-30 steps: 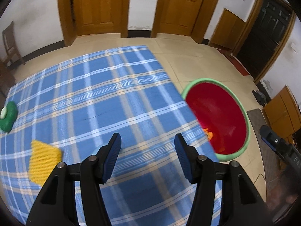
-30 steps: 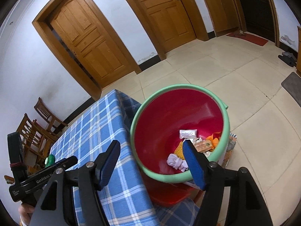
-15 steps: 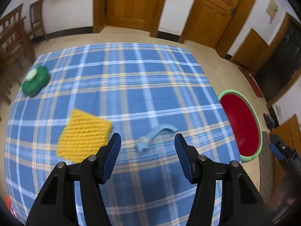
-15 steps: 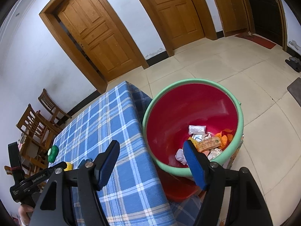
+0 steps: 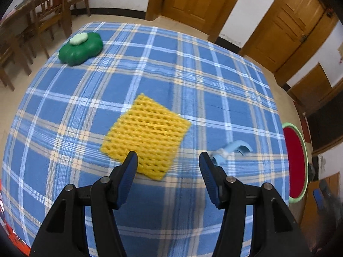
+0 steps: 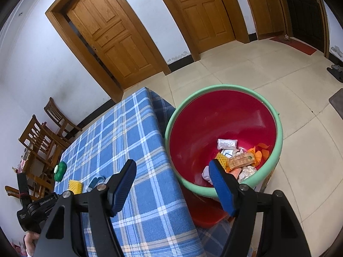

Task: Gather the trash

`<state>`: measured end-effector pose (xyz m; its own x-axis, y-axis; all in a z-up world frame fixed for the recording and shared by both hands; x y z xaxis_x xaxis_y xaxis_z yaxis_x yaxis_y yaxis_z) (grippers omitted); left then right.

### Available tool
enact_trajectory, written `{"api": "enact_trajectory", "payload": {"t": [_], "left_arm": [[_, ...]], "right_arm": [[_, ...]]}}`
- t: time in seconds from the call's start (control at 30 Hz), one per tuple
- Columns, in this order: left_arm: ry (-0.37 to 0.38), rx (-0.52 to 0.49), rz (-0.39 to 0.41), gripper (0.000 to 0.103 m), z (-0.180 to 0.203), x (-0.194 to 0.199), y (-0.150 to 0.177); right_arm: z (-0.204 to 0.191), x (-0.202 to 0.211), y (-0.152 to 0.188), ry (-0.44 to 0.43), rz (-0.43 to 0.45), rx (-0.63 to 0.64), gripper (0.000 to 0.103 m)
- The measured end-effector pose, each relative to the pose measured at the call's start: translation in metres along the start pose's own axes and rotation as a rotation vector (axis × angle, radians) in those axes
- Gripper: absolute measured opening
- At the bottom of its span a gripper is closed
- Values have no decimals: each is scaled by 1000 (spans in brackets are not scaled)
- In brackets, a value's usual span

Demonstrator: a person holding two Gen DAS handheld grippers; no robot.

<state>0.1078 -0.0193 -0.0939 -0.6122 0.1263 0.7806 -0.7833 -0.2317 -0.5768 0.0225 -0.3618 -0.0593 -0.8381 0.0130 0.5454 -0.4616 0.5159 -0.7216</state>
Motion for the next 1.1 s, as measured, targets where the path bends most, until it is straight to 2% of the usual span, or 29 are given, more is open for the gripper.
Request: {"api": "enact_trajectory", "payload": {"t": [0.17, 0.27, 0.47, 0.73, 0.93, 1.1], "left_arm": [[0, 40, -1, 60, -5, -11, -3], [7, 63, 15, 65, -7, -15, -8], [-46, 50, 33, 69, -10, -24, -20], [-145, -43, 48, 73, -10, -43, -34], [-167, -98, 57, 73, -9, -49, -36], [-190, -198, 69, 73, -4, -50, -30]], "right_arm": [[2, -2, 2, 4, -8, -2, 73], [4, -3, 2, 8, -10, -6, 73], [11, -4, 2, 13, -12, -18, 73], [19, -8, 3, 20, -19, -35, 73], [22, -12, 5, 23, -30, -39, 73], [20, -13, 8, 18, -38, -35, 73]]}}
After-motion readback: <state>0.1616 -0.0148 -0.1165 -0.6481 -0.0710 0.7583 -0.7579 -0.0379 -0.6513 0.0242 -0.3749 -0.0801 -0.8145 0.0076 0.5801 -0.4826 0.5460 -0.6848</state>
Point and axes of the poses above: each gripper's, at about its wrist camera, not at the fingertips, and x roughly against the way its jaws point, z to its right, y to its underside, the point moved 8 cm from there along -x, roughly the way its jaws point, and after that the axes turned 11 degrees about z, right-handed, at the moved point
